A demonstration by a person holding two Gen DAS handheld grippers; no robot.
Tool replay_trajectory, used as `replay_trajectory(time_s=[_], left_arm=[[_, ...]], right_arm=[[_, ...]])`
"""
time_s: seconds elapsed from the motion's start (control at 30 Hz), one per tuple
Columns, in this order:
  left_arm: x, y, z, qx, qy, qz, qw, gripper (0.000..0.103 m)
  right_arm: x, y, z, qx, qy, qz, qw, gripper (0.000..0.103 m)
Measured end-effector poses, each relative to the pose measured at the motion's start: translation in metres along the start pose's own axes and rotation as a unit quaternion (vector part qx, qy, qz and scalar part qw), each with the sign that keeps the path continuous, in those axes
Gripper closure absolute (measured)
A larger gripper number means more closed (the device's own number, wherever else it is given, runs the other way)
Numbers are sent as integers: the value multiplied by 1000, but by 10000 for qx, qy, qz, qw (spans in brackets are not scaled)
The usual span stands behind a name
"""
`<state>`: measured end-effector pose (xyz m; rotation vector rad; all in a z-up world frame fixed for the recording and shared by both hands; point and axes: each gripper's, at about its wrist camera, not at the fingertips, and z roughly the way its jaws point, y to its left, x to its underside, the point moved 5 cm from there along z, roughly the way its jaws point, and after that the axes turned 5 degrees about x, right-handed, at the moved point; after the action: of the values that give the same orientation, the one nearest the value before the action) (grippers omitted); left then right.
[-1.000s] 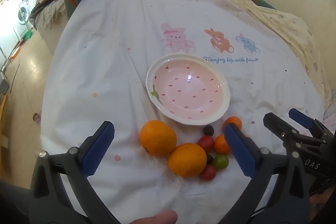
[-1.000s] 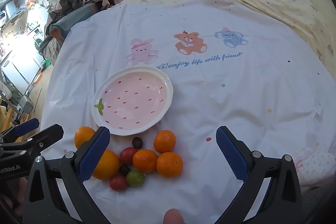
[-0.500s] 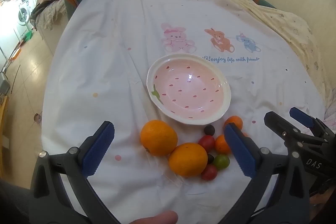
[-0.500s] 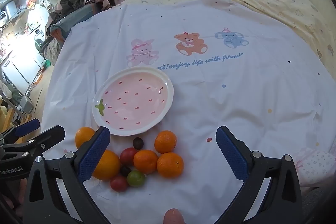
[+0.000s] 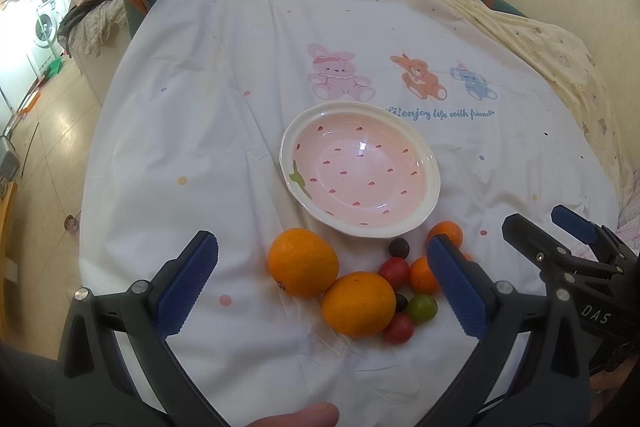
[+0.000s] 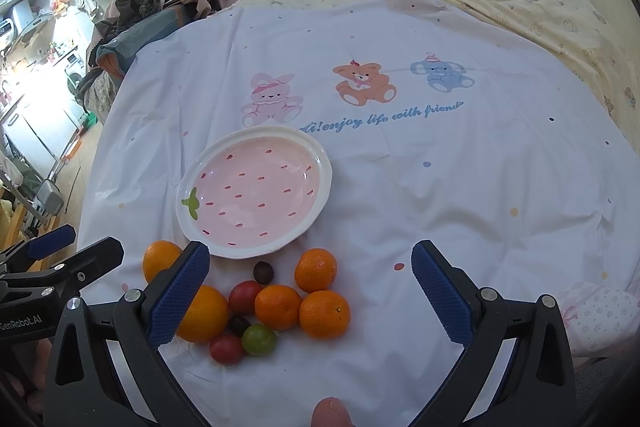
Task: Organize fruits
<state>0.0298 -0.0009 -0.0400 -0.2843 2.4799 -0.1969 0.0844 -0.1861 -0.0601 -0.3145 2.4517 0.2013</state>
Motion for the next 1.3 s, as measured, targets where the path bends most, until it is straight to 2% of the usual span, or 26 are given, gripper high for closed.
replay_trajectory(time_s=[1.3], left_arm=[[5,1,5,8,28,-15,10000,0]], right_arm=[[0,-1,-2,1,11,-21,10000,0]])
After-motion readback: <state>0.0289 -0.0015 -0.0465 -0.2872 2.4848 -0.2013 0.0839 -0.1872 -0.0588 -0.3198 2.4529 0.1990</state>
